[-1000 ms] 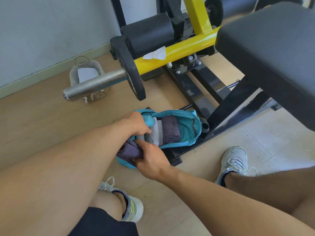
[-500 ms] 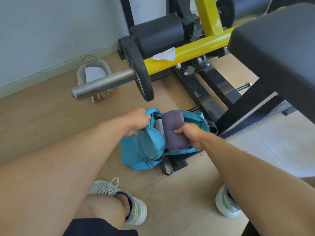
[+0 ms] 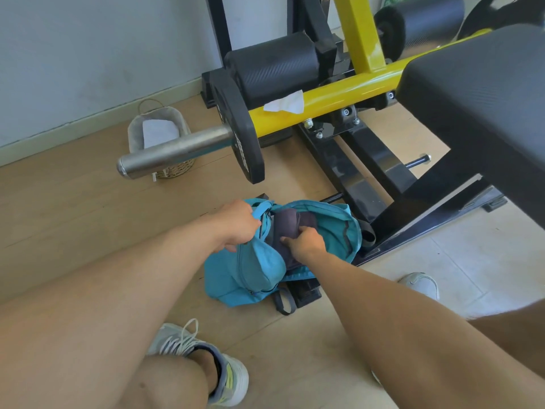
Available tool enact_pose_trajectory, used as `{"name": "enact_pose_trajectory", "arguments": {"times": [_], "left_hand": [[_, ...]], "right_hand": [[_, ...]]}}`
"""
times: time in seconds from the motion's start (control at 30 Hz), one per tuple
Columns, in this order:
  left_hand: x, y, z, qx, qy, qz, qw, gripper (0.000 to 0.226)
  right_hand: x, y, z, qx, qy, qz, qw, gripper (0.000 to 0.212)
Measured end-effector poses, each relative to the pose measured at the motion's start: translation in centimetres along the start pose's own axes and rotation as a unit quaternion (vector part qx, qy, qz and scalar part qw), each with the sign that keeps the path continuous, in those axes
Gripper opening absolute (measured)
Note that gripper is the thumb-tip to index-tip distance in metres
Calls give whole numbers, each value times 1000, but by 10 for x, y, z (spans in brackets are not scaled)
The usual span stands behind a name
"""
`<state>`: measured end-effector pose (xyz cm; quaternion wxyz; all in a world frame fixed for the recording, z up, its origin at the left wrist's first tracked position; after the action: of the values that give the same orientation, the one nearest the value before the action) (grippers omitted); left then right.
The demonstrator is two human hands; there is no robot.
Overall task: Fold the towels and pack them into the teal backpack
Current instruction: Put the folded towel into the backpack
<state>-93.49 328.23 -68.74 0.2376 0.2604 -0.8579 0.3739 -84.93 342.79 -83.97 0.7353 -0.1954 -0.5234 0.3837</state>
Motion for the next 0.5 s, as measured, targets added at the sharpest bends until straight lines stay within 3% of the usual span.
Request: {"name": "enact_pose_trajectory", "arguments": {"times": [0.13,0.23,0.3,0.37,0.5], "left_hand": [[1,5,11,28,111,29,993,21],[3,7,13,25,163,37,986,18],[6,6,11,19,183,39,982,18],[8,5,9,19,191,43,980,18],[10,1,4,18,170,42,984,23]], "right_hand": [[-4,-7,1,54,-95,-59,992,64],[0,-27,2,196,-160,-164,953,73],[-15,-28,-1,247,-240,-114,932,63],[-28,-20,-11,213,-295,-36,931,59],[-16,-17,-10,200,-217,8,955,58]]}}
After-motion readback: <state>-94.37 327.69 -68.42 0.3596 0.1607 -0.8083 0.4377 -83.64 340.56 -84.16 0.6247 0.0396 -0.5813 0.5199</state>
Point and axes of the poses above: each hand's wrist, its own y-axis towards the middle knuckle, its own x-axis out of the back of the hand, z = x × y, the point moved 5 cm from there along y, towards the middle knuckle, and after that the axes turned 15 degrees about -x, right-handed, at the moved point
